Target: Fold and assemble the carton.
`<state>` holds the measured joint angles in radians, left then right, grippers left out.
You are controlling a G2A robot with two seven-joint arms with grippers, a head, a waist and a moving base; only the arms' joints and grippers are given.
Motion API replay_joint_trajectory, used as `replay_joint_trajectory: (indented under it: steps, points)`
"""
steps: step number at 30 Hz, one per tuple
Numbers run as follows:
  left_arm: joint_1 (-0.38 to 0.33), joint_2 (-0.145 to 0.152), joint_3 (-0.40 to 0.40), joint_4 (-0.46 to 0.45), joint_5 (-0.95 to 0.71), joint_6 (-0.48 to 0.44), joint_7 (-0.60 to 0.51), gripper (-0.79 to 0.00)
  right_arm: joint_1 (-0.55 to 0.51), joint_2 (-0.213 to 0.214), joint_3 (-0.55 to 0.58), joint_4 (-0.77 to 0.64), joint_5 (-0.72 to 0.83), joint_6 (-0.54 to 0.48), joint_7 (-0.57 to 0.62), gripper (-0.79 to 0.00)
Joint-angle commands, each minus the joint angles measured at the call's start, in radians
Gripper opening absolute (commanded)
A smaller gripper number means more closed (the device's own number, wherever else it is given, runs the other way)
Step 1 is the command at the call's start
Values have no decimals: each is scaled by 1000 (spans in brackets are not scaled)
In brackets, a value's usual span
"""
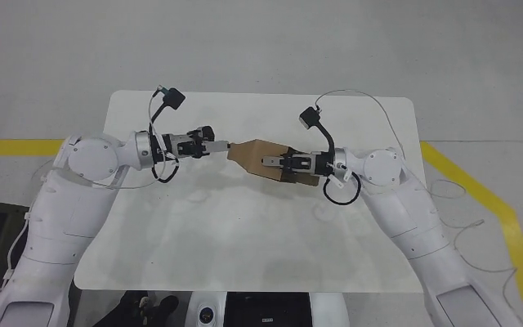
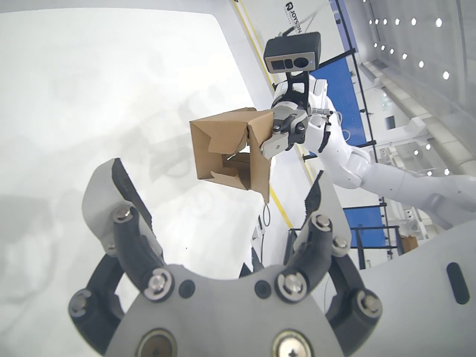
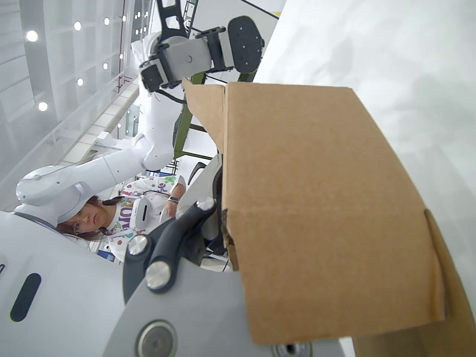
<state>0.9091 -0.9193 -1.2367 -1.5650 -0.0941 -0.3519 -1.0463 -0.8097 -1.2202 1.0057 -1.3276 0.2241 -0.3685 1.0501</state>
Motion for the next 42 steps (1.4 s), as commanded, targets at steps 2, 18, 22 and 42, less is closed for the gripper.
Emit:
replay_joint_trajectory:
  steps: [2,18,22,42]
  points:
    - [4,0,10,-24,68,2,27,0,4,-2,-11,-4,-6,6,-4,-785]
    - [-1,-2,38,-6,277,28,126,0,0,-1,-2,-19,48,-31,17,-785]
    - [-4,-4,42,1,273,28,130,0,0,-2,-4,-25,66,-42,27,-785]
    - [4,-8,55,-9,130,2,63,0,35,-26,-48,18,225,-142,58,-785]
